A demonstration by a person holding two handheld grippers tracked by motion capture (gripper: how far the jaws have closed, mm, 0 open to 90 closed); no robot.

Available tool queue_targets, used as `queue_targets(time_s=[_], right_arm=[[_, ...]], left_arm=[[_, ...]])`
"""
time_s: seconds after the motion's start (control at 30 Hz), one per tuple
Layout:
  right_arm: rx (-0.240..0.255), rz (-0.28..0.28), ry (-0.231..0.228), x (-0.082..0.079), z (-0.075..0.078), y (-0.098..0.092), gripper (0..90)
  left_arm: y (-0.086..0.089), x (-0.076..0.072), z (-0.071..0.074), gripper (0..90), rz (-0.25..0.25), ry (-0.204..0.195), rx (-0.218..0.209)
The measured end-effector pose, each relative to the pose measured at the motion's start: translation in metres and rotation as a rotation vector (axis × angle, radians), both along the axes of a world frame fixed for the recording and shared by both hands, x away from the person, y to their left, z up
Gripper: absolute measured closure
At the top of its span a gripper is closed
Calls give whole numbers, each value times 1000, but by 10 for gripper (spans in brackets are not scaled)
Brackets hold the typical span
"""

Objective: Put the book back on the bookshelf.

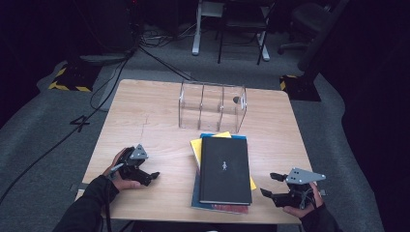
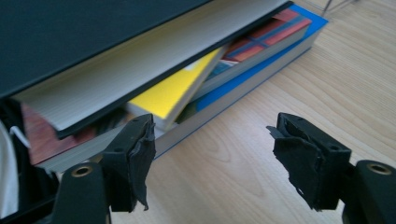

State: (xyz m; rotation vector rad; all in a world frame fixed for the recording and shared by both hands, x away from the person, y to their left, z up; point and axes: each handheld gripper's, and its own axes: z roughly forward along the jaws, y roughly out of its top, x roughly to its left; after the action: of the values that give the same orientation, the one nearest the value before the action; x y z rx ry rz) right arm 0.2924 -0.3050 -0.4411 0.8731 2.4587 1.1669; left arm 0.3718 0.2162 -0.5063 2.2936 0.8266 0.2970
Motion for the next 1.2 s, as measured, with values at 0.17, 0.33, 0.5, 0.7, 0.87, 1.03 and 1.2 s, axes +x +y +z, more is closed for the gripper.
queue_targets(time_s=[0.17,0.33,0.5,0.7,0.87,1.03,1.2], right_arm=[[22,66,-13,-13,7,9,280],[23,116,-11,-21,10,21,265],[22,115,-5,-22,14,31,262],[28,151,0,-28,22,32,270],[66,169,5,-32,30,35,272],[80,159,82,-20,17,52,243],[60,175,116,-15,8,63,191]], left_arm=[[-1,-1,0,4,6,1,-1],[-3,-1,0,5,5,0,-6],[-6,-2,0,5,8,0,-1],[-12,-4,1,8,13,6,8],[-16,-6,2,39,-3,9,-2],[-23,-10,7,168,-68,13,-31],[-34,-12,13,167,-86,-10,-42]])
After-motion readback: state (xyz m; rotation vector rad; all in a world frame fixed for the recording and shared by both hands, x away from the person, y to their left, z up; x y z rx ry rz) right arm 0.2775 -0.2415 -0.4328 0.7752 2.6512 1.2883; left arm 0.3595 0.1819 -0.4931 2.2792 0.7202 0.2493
